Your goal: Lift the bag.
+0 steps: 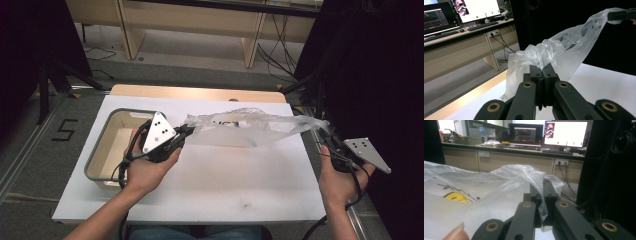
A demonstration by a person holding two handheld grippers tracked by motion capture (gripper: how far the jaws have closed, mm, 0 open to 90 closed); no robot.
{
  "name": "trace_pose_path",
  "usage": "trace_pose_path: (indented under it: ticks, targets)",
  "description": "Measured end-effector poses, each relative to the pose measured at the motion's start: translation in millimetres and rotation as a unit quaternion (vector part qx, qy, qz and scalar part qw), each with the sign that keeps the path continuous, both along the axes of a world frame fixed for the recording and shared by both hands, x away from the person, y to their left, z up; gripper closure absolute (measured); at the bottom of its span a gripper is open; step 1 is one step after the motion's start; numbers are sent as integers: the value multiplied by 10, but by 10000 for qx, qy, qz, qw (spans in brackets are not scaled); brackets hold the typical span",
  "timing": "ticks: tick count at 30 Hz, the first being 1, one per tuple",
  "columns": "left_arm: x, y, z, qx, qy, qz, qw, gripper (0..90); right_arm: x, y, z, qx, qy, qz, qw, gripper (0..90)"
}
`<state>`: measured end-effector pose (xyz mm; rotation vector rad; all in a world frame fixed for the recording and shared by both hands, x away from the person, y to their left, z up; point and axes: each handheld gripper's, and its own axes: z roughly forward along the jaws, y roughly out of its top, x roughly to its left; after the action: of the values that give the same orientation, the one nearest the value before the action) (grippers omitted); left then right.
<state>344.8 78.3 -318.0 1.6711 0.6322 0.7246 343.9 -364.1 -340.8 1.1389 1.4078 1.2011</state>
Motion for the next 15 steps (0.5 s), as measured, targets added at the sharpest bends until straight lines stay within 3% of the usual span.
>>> trace_pose_path:
  ticks: [15]
  targets:
    - [-14,31,51,-110,-129,31,9999,893,10,8,54,49,-108,-4,9999,899]
